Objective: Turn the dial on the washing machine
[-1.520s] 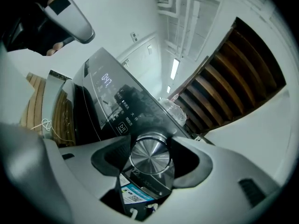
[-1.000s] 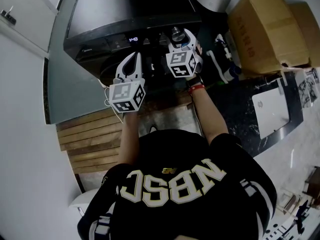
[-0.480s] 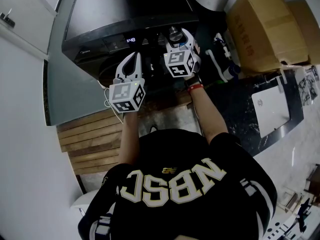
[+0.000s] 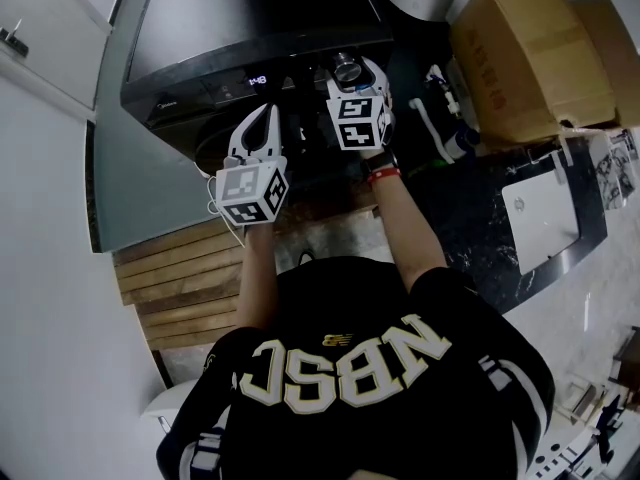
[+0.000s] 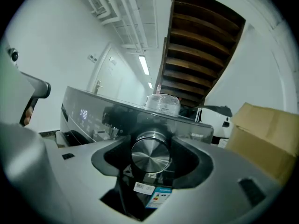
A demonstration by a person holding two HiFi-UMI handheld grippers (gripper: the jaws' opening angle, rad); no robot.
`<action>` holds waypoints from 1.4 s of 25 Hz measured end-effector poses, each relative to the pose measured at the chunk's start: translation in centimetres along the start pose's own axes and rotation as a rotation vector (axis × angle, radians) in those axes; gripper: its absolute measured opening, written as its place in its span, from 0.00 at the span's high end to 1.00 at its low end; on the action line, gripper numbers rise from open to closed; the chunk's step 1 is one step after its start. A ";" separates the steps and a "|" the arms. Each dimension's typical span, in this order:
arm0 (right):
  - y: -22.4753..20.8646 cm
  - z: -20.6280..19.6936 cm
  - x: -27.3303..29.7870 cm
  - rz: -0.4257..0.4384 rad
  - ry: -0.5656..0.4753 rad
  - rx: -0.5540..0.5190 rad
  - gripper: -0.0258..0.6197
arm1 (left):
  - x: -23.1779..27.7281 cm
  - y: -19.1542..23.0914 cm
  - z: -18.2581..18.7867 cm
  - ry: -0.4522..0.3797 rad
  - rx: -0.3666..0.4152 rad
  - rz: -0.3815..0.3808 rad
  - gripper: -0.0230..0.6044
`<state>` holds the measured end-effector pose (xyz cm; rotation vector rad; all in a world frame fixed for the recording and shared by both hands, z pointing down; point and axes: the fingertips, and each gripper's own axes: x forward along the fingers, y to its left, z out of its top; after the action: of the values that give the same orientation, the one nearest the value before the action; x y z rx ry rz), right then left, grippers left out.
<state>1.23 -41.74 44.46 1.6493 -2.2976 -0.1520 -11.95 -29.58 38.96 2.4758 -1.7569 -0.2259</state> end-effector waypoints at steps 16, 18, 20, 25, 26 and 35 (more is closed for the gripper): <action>-0.8 -0.3 0.2 0.019 -0.019 0.254 0.53 | 0.3 0.1 0.3 -0.006 0.004 0.003 0.94; -0.9 -0.3 0.2 0.023 -0.018 0.275 0.53 | 0.4 -0.2 0.2 -0.005 0.004 0.000 0.94; -1.0 -0.4 0.2 0.027 -0.018 0.296 0.53 | 0.5 -0.4 0.1 -0.005 0.003 -0.003 0.94; -1.1 -0.6 0.3 0.031 -0.015 0.383 0.53 | 0.6 -0.5 -0.1 -0.001 0.002 -0.006 0.94; -1.2 -0.7 0.3 0.035 -0.017 0.414 0.53 | 0.7 -0.5 -0.1 -0.003 0.000 -0.008 0.94; -2.2 -0.7 -0.1 0.077 -0.038 0.771 0.53 | 0.9 -0.9 0.3 -0.011 0.002 -0.014 0.94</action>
<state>3.50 -42.27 44.53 1.8619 -2.6161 0.8236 -10.85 -30.08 38.46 2.4938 -1.7452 -0.2398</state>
